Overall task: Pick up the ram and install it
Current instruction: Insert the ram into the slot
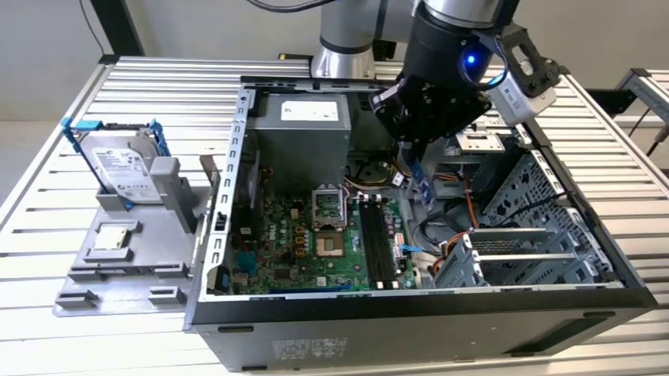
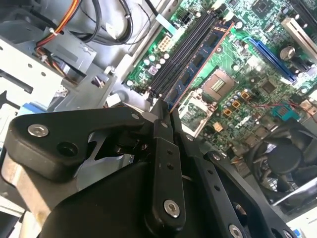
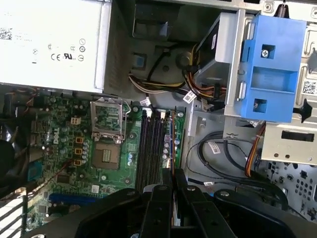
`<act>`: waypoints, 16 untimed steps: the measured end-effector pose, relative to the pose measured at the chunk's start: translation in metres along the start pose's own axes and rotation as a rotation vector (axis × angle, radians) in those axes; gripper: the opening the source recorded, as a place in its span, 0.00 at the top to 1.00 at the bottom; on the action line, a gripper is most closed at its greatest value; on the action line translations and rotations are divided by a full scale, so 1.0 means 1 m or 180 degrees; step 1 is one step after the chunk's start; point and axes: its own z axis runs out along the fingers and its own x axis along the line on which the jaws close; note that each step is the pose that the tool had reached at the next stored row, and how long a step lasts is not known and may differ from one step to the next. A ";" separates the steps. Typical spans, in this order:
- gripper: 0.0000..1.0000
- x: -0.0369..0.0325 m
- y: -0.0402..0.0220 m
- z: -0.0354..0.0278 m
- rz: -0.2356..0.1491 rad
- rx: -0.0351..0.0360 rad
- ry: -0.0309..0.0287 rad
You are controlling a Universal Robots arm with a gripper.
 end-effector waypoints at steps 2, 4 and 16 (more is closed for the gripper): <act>1.00 -0.0003 -0.0001 0.0037 0.0001 0.0000 0.0000; 1.00 -0.0002 -0.0001 0.0072 0.0008 0.0000 0.0000; 1.00 0.0008 0.0011 0.0291 0.0130 0.0001 -0.0002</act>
